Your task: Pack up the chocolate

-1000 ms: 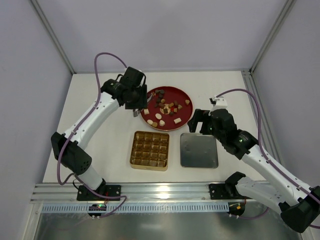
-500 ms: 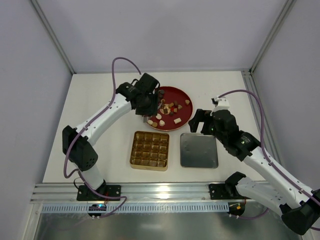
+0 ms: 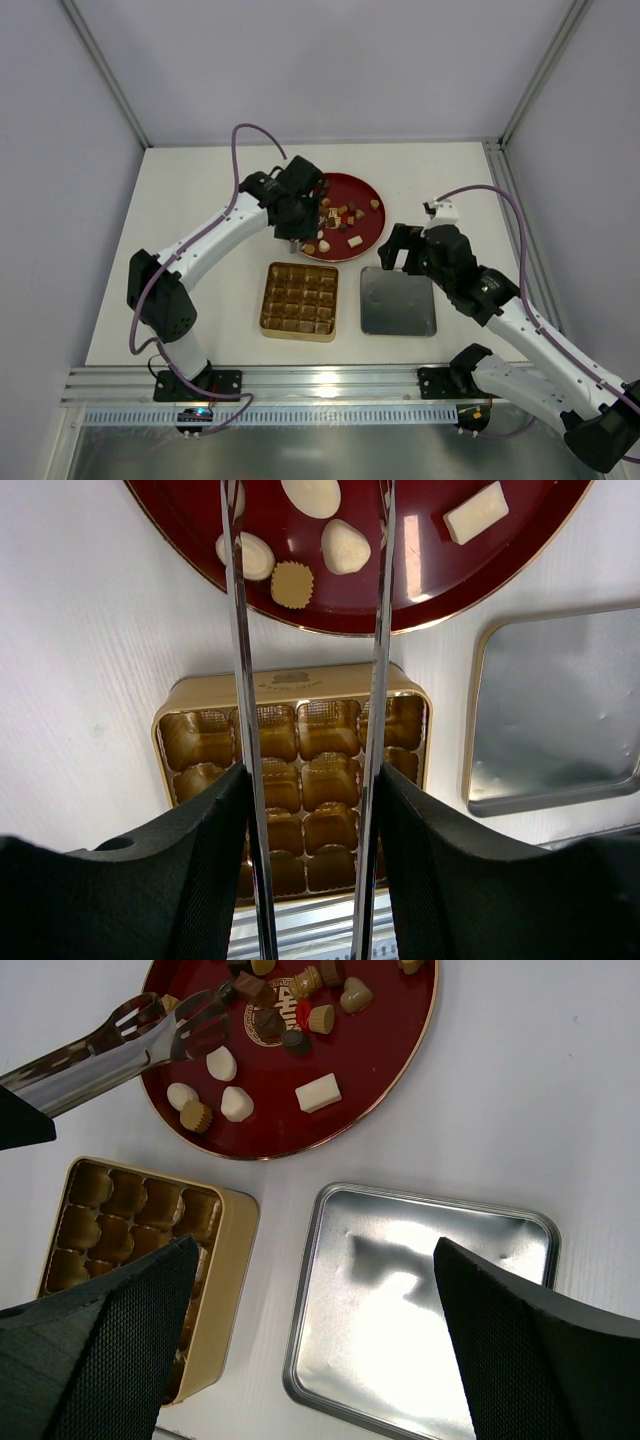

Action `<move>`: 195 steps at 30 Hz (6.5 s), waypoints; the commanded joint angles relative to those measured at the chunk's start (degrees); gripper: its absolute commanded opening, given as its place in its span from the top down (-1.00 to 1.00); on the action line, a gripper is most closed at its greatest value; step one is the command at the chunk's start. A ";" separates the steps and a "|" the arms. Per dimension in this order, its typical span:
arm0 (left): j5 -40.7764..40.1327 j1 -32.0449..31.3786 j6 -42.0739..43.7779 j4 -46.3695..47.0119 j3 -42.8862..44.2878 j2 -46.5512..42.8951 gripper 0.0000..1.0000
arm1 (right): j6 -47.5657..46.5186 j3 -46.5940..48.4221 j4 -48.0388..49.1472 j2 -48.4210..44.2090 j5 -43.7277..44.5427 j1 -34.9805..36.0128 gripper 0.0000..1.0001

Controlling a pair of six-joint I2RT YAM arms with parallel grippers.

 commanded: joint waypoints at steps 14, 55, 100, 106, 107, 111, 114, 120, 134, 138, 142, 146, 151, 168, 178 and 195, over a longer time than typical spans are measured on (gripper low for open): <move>0.35 -0.49 -1.58 3.70 -1.47 2.73 0.00 | 0.12 -0.68 0.75 -1.87 1.62 0.04 -0.99; 0.88 -1.01 -2.02 5.11 -2.52 5.10 0.17 | 0.56 -1.29 0.31 -2.66 1.97 -0.05 -0.99; 0.61 -0.92 0.27 -3.77 7.93 9.15 0.33 | 1.17 -1.21 0.75 -2.31 1.88 0.04 -0.99; -0.27 -0.66 1.15 -4.74 9.87 9.15 0.35 | 1.17 -1.21 0.75 -2.13 2.06 0.04 -0.99; -0.35 -0.57 1.15 -4.91 9.96 9.06 0.35 | 1.17 -1.21 0.75 -2.04 1.97 0.04 -0.99; -0.71 -0.31 1.58 -5.44 11.18 8.53 0.35 | 1.26 -1.29 0.93 -1.87 1.88 0.04 -0.99; -0.88 -0.22 1.76 -6.14 11.80 8.09 0.35 | 1.17 -1.21 1.01 -1.69 1.88 0.04 -0.99; -0.79 -0.22 1.59 -6.93 11.63 6.07 0.37 | 1.17 -1.21 1.37 -1.25 1.62 0.04 -0.99; -0.27 -0.22 1.24 -10.98 10.05 -2.01 0.36 | 1.00 0.02 2.16 0.77 1.45 0.04 -0.99; -0.44 -0.13 0.71 -12.12 7.85 -5.87 0.36 | 0.82 0.29 2.51 1.39 1.36 0.04 -0.99; -0.79 -0.22 0.53 -13.35 5.39 -10.70 0.35 | 0.73 0.64 2.86 2.17 1.18 0.04 -1.00; -0.36 -0.22 -0.17 -14.05 1.53 -15.09 0.35 | 0.82 0.90 3.04 3.14 0.83 -0.05 -1.00; -0.27 -0.22 -0.70 -15.99 -1.90 -20.02 0.35 | 0.73 1.08 3.21 3.93 0.74 0.04 -1.00; 2.54 -0.66 -3.33 -15.20 -16.93 -32.42 0.35 | 1.26 0.99 3.74 5.61 0.39 -0.05 -0.99; 2.90 -0.57 -3.95 -10.98 -20.71 -32.43 0.35 | 1.79 0.29 3.48 4.64 0.39 0.04 -0.99; 0.87 -0.66 -3.86 -9.93 -22.30 -31.46 0.29 | 2.05 -0.24 3.74 4.11 -0.31 -0.05 -0.99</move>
